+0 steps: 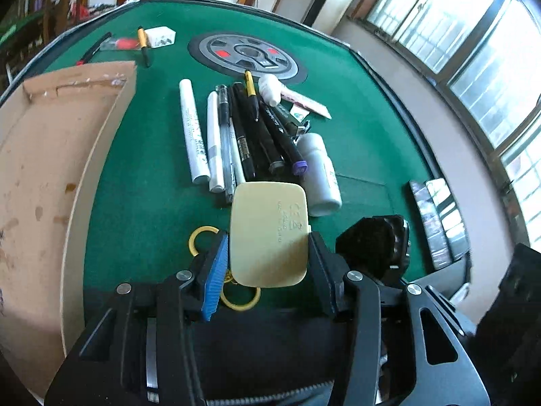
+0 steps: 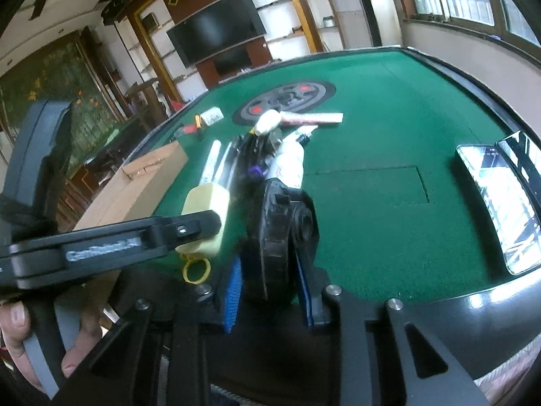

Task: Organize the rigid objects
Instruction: 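Carry the tape measure and cream case into the cardboard tray and open both tools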

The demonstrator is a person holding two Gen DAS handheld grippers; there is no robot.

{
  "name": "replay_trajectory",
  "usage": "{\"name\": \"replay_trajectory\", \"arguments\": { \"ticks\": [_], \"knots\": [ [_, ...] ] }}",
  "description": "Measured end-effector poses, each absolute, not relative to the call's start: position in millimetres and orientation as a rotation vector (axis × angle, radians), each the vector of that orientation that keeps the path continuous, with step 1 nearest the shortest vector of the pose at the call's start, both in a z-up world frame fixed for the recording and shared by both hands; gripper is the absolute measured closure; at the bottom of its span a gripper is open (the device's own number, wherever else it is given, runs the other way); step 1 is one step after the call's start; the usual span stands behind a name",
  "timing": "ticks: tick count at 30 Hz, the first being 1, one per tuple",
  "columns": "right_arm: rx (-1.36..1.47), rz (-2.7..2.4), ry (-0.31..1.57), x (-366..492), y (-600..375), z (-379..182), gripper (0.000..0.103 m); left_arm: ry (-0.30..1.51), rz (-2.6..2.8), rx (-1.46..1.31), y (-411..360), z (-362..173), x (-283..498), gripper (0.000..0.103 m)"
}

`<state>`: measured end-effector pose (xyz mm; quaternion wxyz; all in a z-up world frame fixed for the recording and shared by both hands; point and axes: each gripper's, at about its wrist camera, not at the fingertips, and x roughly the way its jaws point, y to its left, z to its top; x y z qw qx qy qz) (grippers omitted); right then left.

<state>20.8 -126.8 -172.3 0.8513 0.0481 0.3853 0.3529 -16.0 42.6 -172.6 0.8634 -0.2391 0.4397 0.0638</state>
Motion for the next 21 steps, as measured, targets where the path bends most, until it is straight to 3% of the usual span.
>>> {"name": "replay_trajectory", "arguments": {
  "ticks": [12, 21],
  "knots": [
    [0.109, 0.953, 0.670, -13, -89, -121, 0.074, 0.738, 0.218, -0.672, 106, -102, -108, 0.057],
    [0.025, 1.202, 0.753, -36, 4, -117, 0.074, 0.688, 0.427, -0.682, 165, -89, -168, 0.057]
  ]
}}
